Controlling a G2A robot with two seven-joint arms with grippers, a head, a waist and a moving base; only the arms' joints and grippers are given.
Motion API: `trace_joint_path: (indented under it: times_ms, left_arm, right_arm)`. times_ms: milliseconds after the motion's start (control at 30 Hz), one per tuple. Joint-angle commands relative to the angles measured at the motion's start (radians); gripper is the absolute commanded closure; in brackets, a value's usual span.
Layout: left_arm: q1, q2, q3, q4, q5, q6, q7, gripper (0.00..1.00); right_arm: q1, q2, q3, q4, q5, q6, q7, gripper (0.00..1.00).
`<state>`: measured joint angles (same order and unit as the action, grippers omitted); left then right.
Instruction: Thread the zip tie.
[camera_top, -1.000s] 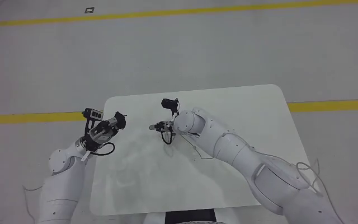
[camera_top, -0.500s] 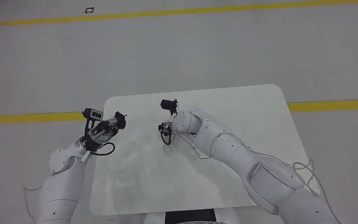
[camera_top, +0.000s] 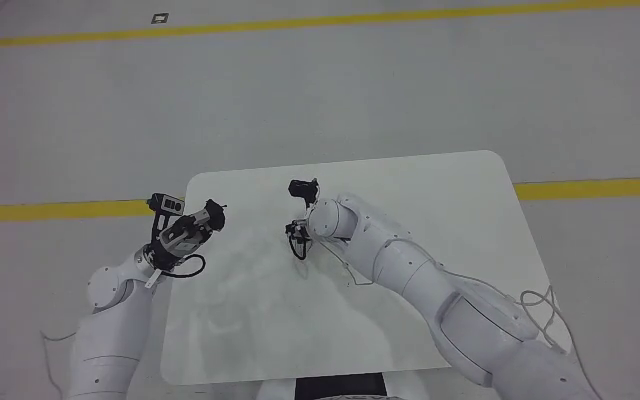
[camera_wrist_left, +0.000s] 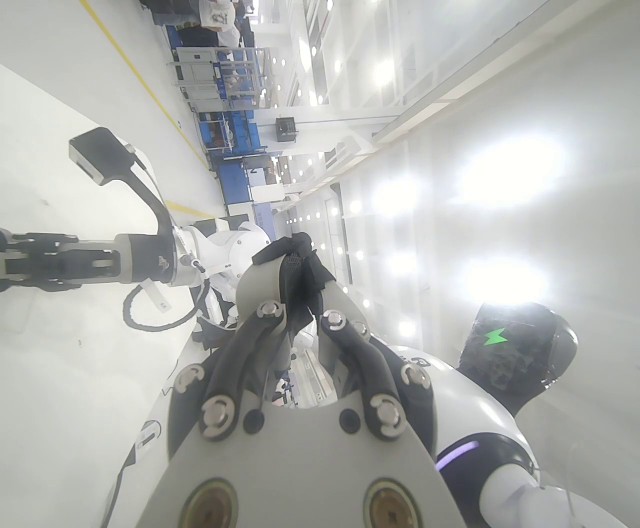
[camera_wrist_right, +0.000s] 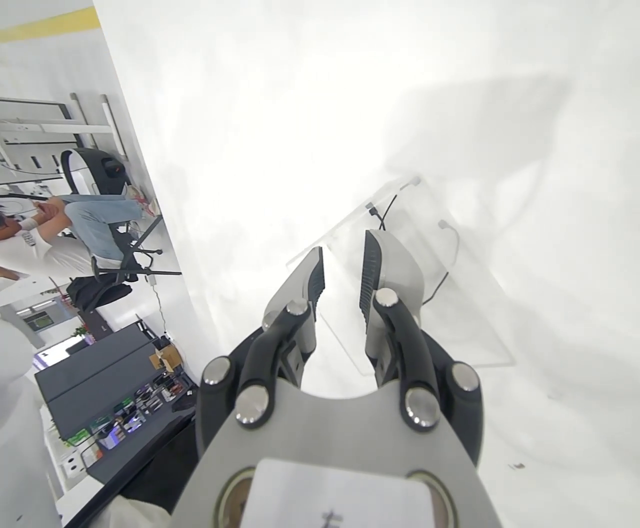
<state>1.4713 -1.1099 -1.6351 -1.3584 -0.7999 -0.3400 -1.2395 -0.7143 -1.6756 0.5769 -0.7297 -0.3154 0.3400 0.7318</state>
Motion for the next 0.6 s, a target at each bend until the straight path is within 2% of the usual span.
trace_joint_path:
  times_ms: [0, 300, 567]
  left_arm:
    - [0.0, 0.0, 0.0, 0.0, 0.0, 0.0, 0.0, 1.0]
    - [0.0, 0.0, 0.0, 0.0, 0.0, 0.0, 0.0, 1.0]
    - [0.0, 0.0, 0.0, 0.0, 0.0, 0.0, 0.0, 1.0]
  right_arm:
    - [-0.004, -0.005, 0.011, 0.002, -0.007, 0.0, -0.002, 0.84]
    - [-0.011, -0.036, 0.047, 0.042, -0.089, 0.0, 0.013, 0.85]
    - [-0.003, -0.081, 0.079, 0.115, -0.144, 0.0, 0.006, 0.84]
